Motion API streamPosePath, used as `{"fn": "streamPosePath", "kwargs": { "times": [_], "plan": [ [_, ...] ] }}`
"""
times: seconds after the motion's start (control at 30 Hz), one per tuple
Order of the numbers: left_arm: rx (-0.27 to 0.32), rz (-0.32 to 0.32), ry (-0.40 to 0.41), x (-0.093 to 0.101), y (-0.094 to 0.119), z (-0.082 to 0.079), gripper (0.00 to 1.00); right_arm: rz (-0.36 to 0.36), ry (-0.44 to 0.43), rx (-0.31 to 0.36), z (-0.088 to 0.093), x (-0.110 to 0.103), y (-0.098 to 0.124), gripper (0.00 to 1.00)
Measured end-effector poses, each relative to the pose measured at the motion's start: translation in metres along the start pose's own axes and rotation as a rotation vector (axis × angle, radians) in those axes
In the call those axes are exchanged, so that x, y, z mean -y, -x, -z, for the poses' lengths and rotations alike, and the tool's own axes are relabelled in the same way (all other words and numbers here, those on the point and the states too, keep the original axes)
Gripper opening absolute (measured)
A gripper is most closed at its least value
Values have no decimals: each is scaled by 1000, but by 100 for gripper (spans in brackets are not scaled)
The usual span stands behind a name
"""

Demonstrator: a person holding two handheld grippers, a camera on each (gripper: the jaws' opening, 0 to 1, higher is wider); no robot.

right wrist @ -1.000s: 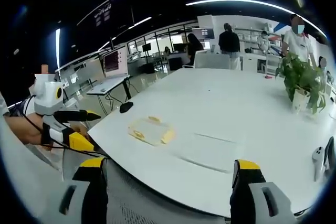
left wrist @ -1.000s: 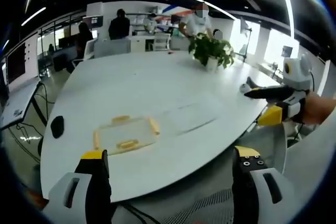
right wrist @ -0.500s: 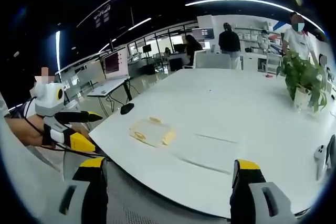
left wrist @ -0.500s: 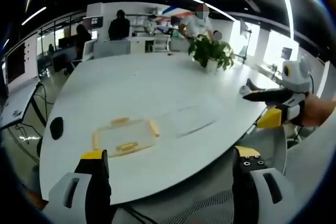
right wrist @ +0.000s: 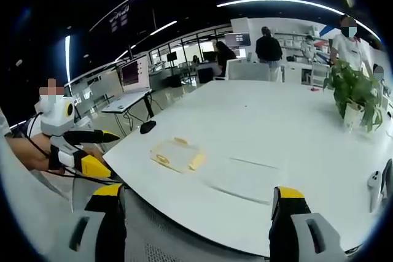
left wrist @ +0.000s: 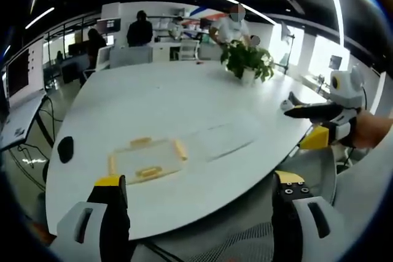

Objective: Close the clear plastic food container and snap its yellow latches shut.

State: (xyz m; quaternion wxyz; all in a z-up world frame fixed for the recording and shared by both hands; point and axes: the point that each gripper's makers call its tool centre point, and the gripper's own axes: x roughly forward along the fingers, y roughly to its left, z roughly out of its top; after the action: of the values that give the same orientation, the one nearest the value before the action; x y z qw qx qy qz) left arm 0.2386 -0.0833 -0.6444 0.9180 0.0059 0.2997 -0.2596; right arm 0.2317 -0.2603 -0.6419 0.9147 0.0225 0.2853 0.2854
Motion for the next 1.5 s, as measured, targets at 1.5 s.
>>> {"fn": "streamPosePath", "kwargs": {
  "times": [1.5],
  "plan": [
    [19,85,-87,-4,-3,-12,90,-98,125,-24,-15,-21,-20,94]
  ]
}}
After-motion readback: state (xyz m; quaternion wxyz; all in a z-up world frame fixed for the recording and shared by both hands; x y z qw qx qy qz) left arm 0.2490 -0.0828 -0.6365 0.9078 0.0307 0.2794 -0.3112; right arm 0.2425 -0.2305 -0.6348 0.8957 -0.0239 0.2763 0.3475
